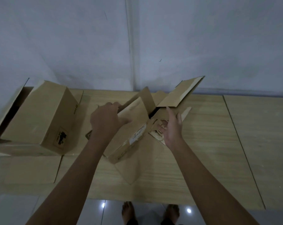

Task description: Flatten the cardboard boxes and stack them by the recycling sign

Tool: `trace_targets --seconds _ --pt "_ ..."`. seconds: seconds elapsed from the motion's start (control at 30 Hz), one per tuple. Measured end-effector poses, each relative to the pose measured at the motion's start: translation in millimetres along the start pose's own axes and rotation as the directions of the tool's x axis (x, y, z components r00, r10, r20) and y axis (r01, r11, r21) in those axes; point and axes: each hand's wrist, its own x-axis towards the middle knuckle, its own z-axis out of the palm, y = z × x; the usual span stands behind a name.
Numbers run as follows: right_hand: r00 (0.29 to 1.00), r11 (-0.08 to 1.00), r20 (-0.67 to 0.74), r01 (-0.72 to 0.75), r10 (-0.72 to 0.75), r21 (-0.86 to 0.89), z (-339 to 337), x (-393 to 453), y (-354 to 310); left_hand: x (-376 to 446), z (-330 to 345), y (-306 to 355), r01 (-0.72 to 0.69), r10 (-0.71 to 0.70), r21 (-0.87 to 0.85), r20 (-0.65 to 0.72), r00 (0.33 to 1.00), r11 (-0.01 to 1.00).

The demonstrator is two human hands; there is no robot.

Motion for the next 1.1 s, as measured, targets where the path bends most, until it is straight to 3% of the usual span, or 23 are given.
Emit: trace_targets --seconds 0.1,0.3,0.37,0.43,0.53,0.67,0.83,0.97,1.1 --pt "0.999 0.995 0.041 -0.019 0.023 -0.099 10 -4 1 -6 -15 19 -0.112 0.113 0.110 -0.004 0.994 0.988" --pt "0.993 0.992 0.096 -0.064 0.075 -0.112 28 -3 -3 -15 -26 34 -0.244 0.243 0.198 0.027 0.970 0.949" --pt "0.997 0.990 0.079 -0.013 0.024 -0.138 36 -4 -4 -18 -23 35 -0.275 0.264 0.074 0.128 0.956 0.959" --pt "0.999 0.969 0.011 0.049 -0.048 -0.244 45 -4 -2 -23 -15 35 -0.203 0.268 -0.228 0.304 0.914 0.952" --pt "0.973 0.907 -0.095 0.157 -0.209 -0.390 54 -5 -1 -40 1 30 0.083 0.289 -0.668 0.426 0.857 0.739" --pt "0.965 0.883 -0.082 0.190 -0.248 -0.430 57 -2 -1 -57 23 18 0.272 0.240 -0.738 0.506 0.828 0.618" --pt "0.986 0.950 0.102 0.155 -0.131 -0.273 56 -13 -19 -60 29 13 0.242 0.042 -0.605 0.416 0.908 0.759" --pt "0.970 0.988 0.242 0.060 -0.024 -0.142 47 -7 -42 -59 19 28 0.186 -0.017 -0.690 0.244 0.970 0.699" --pt "0.966 0.986 0.253 -0.004 0.046 -0.165 27 6 -45 -66 30 54 0.122 -0.054 -0.616 0.128 0.990 0.778"
